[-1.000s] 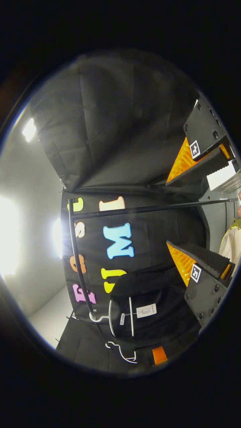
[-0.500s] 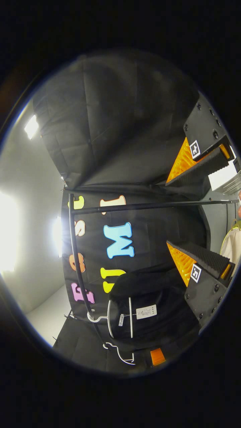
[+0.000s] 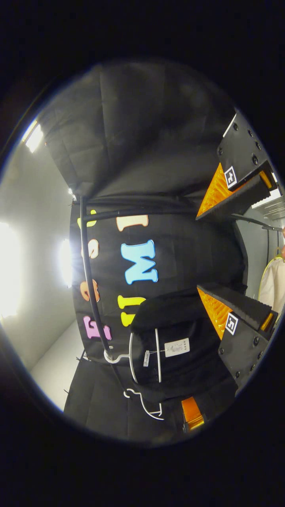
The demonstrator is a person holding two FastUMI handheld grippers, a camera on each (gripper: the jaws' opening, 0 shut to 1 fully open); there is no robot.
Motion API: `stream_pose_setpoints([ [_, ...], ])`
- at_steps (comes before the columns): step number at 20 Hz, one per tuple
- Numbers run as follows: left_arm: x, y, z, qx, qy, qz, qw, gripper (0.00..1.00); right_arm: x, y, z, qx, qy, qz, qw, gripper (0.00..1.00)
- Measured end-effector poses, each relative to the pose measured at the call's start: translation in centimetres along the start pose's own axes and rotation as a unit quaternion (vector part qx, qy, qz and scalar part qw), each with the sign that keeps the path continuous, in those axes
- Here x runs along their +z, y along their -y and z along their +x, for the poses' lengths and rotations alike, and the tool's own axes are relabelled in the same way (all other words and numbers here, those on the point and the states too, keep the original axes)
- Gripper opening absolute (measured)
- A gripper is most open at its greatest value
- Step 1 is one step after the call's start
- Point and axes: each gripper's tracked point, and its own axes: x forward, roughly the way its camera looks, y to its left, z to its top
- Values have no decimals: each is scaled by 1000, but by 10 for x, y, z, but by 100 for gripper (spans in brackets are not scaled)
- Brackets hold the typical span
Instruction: Grasp the clothes on the hanger with both hands and then place them into the laundry hamper below.
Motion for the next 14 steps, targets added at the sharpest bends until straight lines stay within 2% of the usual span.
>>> stream_pose_setpoints([
  [5,24,-4,13,46,5,26,999,99,11,-43,49,76,2,22,997,98],
  [6,28,-4,15,58,7,33,998,99,11,-50,59,91,2,24,996,93],
  [7,33,-6,18,70,10,39,997,100,12,-59,68,107,2,23,994,93],
  [8,36,-6,23,81,11,43,996,99,13,-67,78,122,2,23,992,98],
  [14,35,-18,49,150,8,24,988,100,13,-119,136,215,-9,33,976,98],
])
